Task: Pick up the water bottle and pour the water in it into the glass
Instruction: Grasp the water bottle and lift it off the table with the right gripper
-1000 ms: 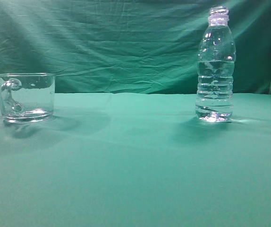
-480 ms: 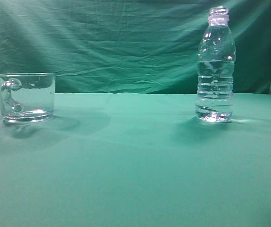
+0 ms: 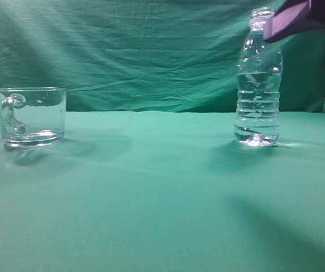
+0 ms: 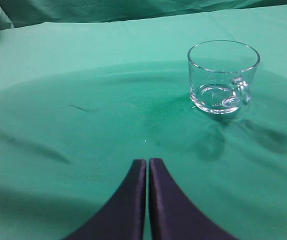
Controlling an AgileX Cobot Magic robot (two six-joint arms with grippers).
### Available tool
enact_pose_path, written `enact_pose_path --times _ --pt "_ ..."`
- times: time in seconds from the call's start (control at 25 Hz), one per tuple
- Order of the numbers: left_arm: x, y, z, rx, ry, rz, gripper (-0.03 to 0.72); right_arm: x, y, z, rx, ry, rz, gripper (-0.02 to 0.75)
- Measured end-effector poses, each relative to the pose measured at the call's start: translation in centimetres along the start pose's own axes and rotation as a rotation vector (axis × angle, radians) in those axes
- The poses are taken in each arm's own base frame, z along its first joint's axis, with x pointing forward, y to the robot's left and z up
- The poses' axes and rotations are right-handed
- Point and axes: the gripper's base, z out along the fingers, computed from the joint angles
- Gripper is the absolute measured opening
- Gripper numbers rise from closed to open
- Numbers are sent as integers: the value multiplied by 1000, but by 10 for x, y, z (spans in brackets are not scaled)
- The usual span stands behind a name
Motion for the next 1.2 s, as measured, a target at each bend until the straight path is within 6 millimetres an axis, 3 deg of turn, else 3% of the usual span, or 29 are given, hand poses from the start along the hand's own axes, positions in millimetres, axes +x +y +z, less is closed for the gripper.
enact_pose_path --times 0.16,0.64,0.96,1.0,1.2 --pt "0 0 0 0 0 0 0 1 -3 23 -6 -6 4 646" --pt "0 0 0 0 0 0 0 30 -21 92 4 -30 41 646" --pt "0 0 0 0 0 0 0 32 -24 108 -6 -64 13 596" --pt "0 0 0 0 0 0 0 32 -24 109 -7 -67 9 545" --pt "0 0 0 0 0 0 0 26 -24 115 -15 -99 -6 546"
